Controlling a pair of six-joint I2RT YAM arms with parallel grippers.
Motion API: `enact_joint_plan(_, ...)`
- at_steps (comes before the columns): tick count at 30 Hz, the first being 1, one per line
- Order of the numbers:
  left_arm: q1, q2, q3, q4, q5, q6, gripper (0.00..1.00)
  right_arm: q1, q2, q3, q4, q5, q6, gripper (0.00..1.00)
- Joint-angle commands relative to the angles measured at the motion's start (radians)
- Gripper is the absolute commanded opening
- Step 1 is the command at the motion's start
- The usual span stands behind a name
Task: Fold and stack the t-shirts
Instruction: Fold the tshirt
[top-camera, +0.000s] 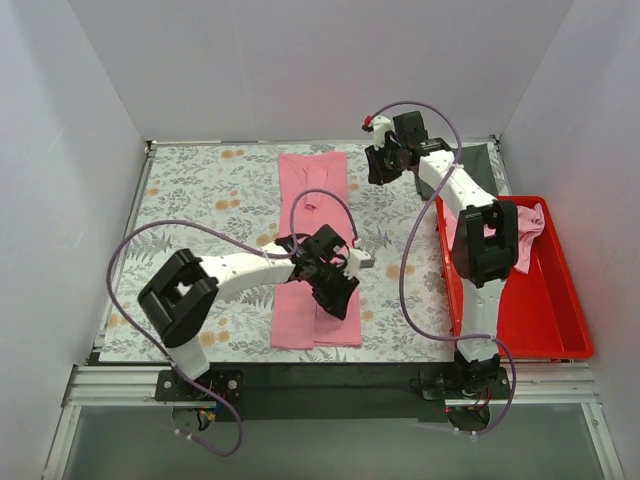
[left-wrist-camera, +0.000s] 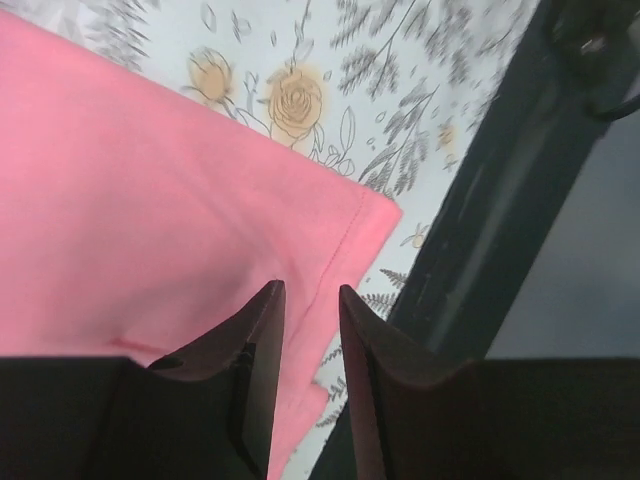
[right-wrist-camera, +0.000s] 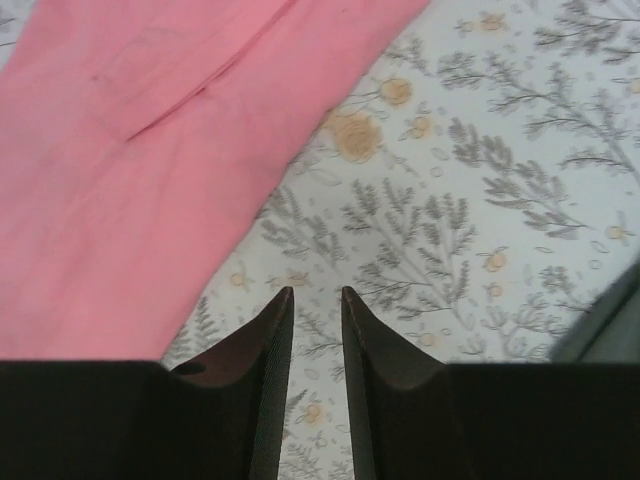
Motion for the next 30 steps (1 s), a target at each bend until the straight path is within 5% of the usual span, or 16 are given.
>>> enact_joint_plan(1,0.085,-0.219,0.003,0.034,0.078,0.011,0.29,0.019,-0.151,-0.061,-0.107,-0.199,-0.021,0.33)
enact_joint_plan(6,0.243,-0.458,-0.045,-0.15,0.157,0.265,0.47,0.036,-0.376,-0.262,-0.187,-0.309,-0.188,0.51)
enact_joint_plan(8,0.279,-0.541,-0.052,-0.284,0.17,0.396,0.64,0.062,-0.458,-0.388,-0.195,-0.29,-0.296,0.55)
enact_joint_plan(11,0.283,-0.673,-0.097,-0.31,0.112,0.499,0.71,0.116,-0.599,-0.482,-0.19,-0.215,-0.38,0.64)
enact_joint_plan(12,0.283,-0.708,-0.126,-0.292,0.089,0.507,0.72,0.12,-0.625,-0.49,-0.196,-0.248,-0.438,0.98)
enact_joint_plan(15,0.285,-0.828,-0.205,-0.164,0.046,0.493,0.87,0.123,-0.713,-0.519,-0.189,-0.352,-0.553,0.99)
enact_joint_plan(20,0.282,-0.945,-0.333,-0.092,0.104,0.653,0.88,0.171,-0.747,-0.557,-0.248,-0.466,-0.605,0.98)
enact_joint_plan(26,0.282,-0.857,-0.419,-0.228,0.203,0.789,0.88,0.439,-0.845,-0.876,-0.16,-0.313,-0.745,0.92)
enact_joint_plan(30,0.279,-0.83,-0.506,-0.175,0.207,0.879,0.86,0.576,-0.879,-1.026,-0.02,-0.209,-0.736,0.81)
